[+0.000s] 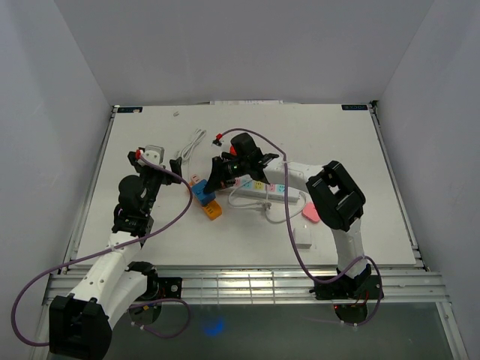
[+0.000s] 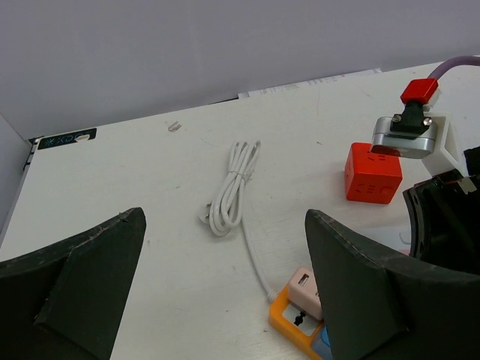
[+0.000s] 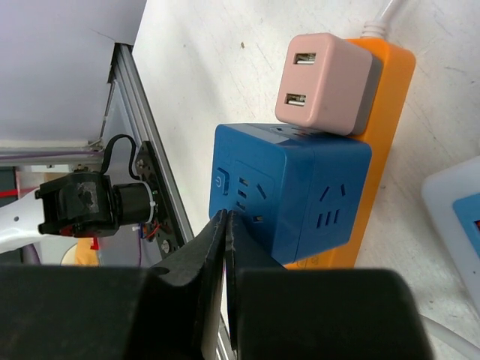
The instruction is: Insert the plug
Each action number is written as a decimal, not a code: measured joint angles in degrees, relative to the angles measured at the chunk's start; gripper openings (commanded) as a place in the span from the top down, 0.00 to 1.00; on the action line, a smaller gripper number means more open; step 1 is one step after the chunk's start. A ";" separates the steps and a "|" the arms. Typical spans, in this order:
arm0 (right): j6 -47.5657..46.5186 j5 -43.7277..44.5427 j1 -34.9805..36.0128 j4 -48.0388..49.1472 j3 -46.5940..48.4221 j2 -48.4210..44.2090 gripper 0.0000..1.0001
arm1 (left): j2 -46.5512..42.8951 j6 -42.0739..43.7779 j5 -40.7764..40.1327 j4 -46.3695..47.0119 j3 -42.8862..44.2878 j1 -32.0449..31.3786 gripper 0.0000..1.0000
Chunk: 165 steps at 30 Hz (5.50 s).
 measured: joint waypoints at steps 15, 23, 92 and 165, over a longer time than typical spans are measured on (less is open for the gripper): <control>-3.39 4.72 -0.35 -10.62 13.00 -2.97 0.92 | 0.00 -0.15 1.49 0.00 0.00 0.00 0.02; -4.57 5.27 -0.59 -9.92 16.79 -7.30 0.92 | 0.00 -0.20 1.77 0.00 0.00 0.00 0.02; 7.76 5.84 -2.29 1.31 -9.46 -2.91 0.11 | 1.05 -50.86 -3.76 -29.07 0.83 -2.29 0.02; -1.73 20.65 -10.01 2.38 -5.73 -15.76 0.13 | 3.30 -43.17 2.93 -48.11 16.52 -2.38 0.14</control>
